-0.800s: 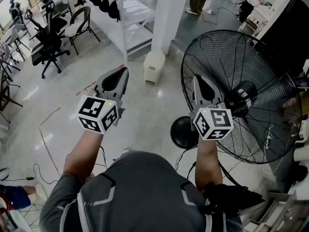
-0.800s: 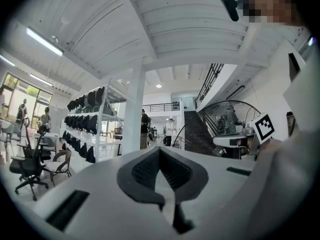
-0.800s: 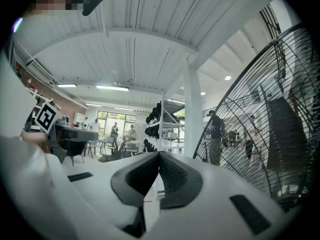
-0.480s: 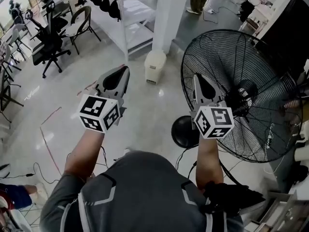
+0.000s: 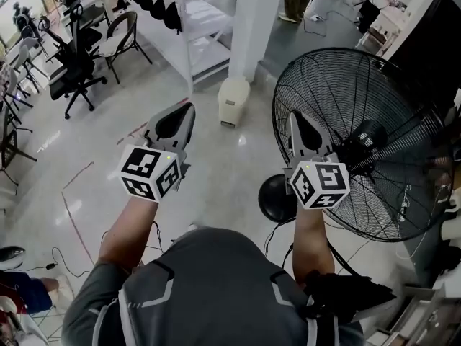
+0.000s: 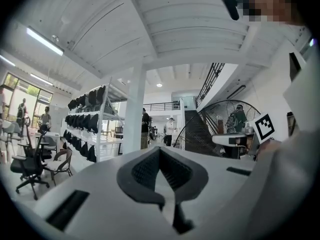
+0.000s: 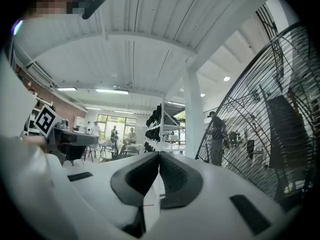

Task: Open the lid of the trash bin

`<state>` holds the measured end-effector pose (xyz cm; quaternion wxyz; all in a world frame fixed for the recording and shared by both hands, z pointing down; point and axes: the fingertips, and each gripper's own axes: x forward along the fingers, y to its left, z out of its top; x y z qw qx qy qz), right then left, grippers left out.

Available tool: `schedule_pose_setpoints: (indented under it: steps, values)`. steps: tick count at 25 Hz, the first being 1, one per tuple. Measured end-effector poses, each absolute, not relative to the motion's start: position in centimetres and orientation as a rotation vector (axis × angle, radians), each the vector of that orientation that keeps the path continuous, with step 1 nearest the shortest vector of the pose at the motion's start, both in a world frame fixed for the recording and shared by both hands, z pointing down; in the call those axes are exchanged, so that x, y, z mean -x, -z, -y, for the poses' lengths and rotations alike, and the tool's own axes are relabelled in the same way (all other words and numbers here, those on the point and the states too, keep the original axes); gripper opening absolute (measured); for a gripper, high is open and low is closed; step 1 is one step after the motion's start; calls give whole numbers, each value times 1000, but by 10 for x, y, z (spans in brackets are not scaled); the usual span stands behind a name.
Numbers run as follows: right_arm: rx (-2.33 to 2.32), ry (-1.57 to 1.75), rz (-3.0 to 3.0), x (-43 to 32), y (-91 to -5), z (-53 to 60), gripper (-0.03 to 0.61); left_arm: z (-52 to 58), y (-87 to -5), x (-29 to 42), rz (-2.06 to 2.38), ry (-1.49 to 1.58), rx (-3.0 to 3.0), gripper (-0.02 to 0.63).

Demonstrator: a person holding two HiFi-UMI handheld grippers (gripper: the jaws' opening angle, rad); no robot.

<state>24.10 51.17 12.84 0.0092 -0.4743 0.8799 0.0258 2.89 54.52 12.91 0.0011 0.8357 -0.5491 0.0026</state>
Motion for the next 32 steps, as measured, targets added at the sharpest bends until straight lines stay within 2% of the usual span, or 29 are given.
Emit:
schedule_pose_setpoints:
  steps: [20, 32]
  values:
    - [1497, -89, -2814, -145, -146, -484, 26, -523, -147, 57, 1663, 25, -2630, 8]
    - [1470, -118, -2756, -148, -136, -369, 26, -414, -140, 49, 1759, -50, -2645, 8]
